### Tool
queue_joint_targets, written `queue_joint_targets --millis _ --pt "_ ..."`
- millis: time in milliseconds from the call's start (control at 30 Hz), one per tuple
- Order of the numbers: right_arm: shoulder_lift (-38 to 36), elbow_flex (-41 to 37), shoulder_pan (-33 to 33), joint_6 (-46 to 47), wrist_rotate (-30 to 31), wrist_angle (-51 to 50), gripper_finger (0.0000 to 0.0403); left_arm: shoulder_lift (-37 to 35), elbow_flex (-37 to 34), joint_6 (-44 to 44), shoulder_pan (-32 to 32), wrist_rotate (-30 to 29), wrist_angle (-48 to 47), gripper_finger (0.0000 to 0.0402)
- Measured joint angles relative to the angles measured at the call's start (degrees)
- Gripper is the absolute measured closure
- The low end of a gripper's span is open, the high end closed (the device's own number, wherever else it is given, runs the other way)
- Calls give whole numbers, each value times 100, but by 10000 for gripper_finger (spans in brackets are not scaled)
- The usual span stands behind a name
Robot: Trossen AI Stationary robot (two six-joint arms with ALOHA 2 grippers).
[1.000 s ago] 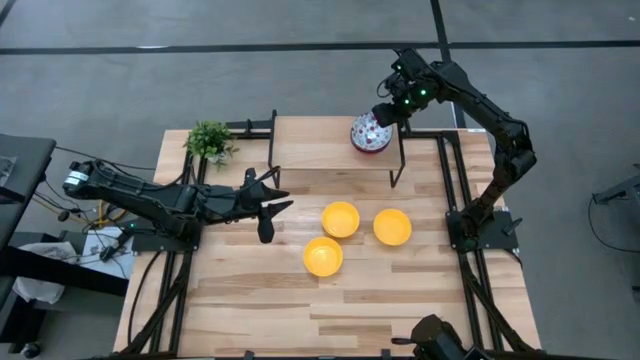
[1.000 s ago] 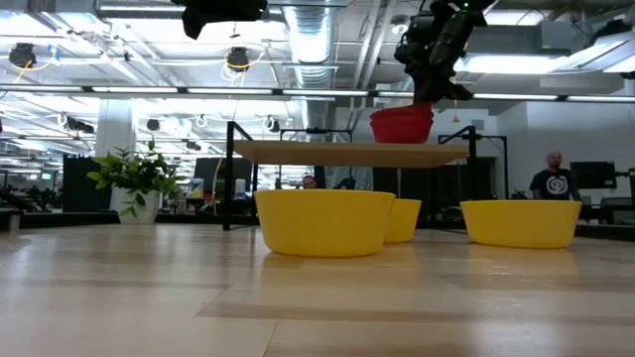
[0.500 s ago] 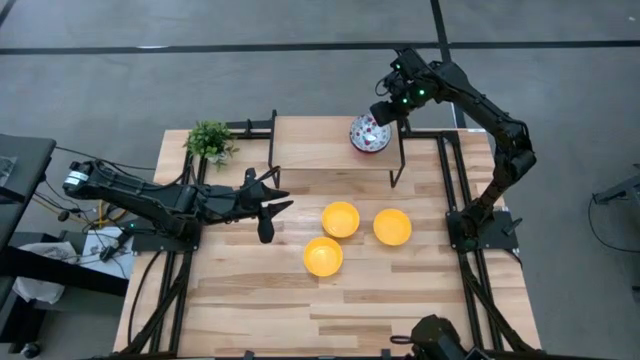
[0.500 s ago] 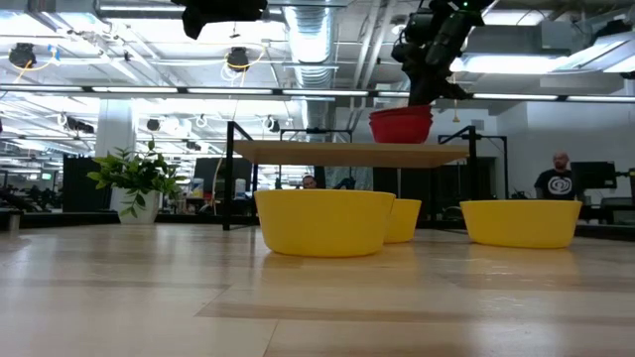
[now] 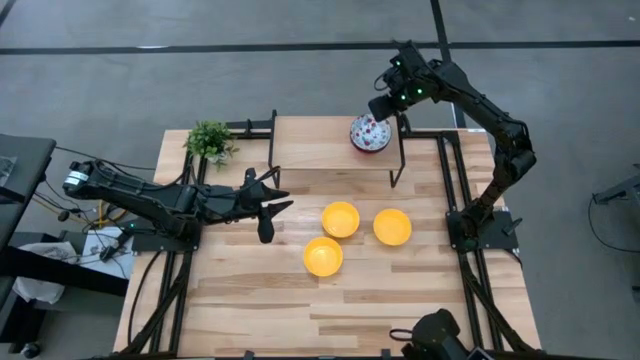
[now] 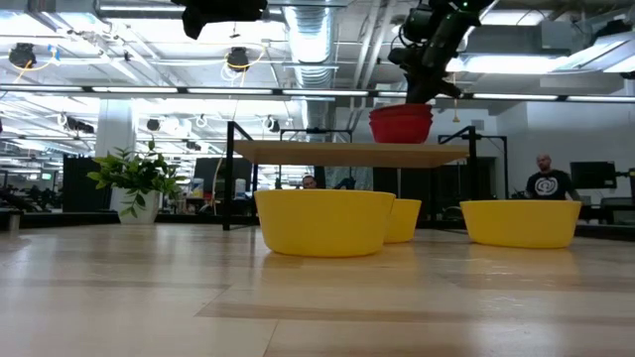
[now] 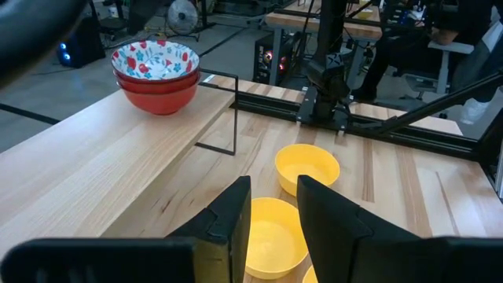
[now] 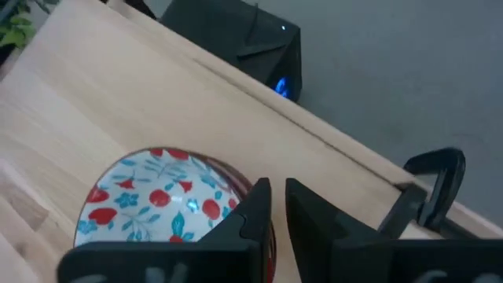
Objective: Pick & Place Mini bowls
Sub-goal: Stack the white patterned bowl on top of the stacked white patterned bowls on the shelf
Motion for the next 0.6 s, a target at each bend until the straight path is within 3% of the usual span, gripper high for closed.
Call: queue_joint_targets --millis 133,400,600 --pt "-22 0 1 -27 295 293 396 0 0 0 0 0 0 297" --pt "11 0 240 -727 2410 789 401 0 0 0 0 0 0 297" --pt "131 -8 440 -1327 3280 991 402 0 0 0 0 0 0 297"
